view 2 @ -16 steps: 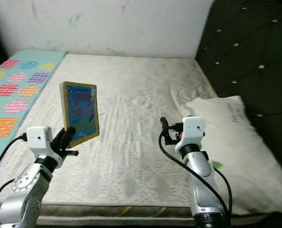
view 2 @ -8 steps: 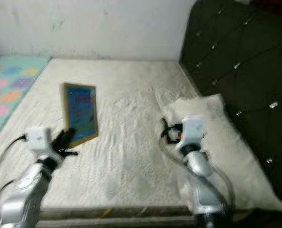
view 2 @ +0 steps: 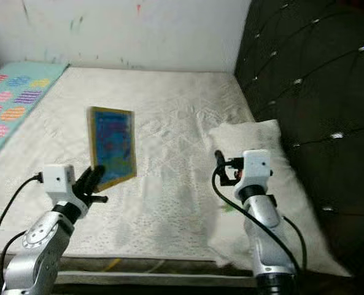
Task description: Clean up the room
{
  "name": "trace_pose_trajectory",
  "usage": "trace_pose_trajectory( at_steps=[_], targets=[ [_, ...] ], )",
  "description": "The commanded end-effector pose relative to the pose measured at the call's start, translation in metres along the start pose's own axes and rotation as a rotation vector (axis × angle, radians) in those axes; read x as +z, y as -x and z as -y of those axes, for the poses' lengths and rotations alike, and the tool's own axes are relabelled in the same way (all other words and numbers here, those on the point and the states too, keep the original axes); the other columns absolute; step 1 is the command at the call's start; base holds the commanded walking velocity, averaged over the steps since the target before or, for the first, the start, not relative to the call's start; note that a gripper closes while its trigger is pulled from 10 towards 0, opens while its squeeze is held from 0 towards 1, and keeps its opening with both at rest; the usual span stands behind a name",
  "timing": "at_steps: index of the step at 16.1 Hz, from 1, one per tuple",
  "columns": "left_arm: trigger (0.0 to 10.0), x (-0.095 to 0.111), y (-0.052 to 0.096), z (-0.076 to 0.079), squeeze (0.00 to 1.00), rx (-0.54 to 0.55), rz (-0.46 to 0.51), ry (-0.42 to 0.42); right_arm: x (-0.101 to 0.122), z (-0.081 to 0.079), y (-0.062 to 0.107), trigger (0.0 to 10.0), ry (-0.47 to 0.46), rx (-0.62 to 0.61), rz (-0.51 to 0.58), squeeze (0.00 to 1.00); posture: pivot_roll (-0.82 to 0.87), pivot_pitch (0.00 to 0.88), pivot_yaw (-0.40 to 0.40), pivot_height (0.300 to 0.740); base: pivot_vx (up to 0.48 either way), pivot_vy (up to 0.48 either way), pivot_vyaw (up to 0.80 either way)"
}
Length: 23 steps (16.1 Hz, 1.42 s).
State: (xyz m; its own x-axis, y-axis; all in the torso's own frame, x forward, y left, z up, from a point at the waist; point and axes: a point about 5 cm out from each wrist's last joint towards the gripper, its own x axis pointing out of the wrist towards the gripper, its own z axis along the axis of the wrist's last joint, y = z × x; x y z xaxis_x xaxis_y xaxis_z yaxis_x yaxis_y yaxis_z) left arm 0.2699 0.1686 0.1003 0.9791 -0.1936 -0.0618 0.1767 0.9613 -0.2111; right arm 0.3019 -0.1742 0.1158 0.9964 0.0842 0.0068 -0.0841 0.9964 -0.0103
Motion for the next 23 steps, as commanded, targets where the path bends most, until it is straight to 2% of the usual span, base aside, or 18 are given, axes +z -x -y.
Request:
trace_pose_trajectory(
  at_steps=[1,3,7,10,14,21,23],
  targets=[
    [10.0,0.0121,-0.0005,-0.0048,0.0,0.011,0.051,-0.008,0.0021,-0.0058,-0.0016,10.0,-0.004,0.016,0.009,0.0,-0.1,0.0,-0.03,0.74,0.0,0.0,0.0],
    [10.0,0.0122,-0.0004,-0.0053,0.0,0.011,0.052,-0.01,0.0009,-0.0063,-0.0017,10.0,-0.019,0.014,0.001,0.0,-0.1,0.0,-0.03,0.74,0.0,0.0,0.0],
    [10.0,0.0123,-0.0006,-0.0055,0.0,0.019,0.053,-0.005,0.0013,-0.0055,-0.0025,10.0,-0.023,0.013,0.003,0.0,-0.1,0.0,-0.033,0.74,0.0,0.0,-0.71],
    [10.0,0.0114,-0.0008,-0.0086,0.0,0.032,0.044,0.037,0.0013,-0.0054,-0.0019,10.0,-0.022,0.015,0.002,0.0,-0.1,0.0,-0.037,0.74,0.0,0.0,0.0],
    [10.0,0.0103,-0.0017,-0.0073,0.0,0.004,0.021,0.043,0.0016,-0.0044,-0.0017,10.0,-0.022,0.014,-0.001,0.0,-0.1,0.0,-0.04,0.74,0.0,0.0,0.0],
    [10.0,0.01,-0.0004,-0.0066,0.0,0.002,0.014,0.051,0.0006,-0.004,-0.0006,10.0,-0.029,0.012,-0.01,0.0,-0.1,0.0,-0.04,0.74,0.0,0.0,-0.8],
    [10.0,0.0098,0.0,-0.0066,0.0,0.009,0.013,0.068,0.0013,-0.0041,-0.0003,10.0,-0.028,0.014,-0.006,0.0,-0.1,0.0,-0.039,0.74,0.0,0.0,0.0]
  ],
)
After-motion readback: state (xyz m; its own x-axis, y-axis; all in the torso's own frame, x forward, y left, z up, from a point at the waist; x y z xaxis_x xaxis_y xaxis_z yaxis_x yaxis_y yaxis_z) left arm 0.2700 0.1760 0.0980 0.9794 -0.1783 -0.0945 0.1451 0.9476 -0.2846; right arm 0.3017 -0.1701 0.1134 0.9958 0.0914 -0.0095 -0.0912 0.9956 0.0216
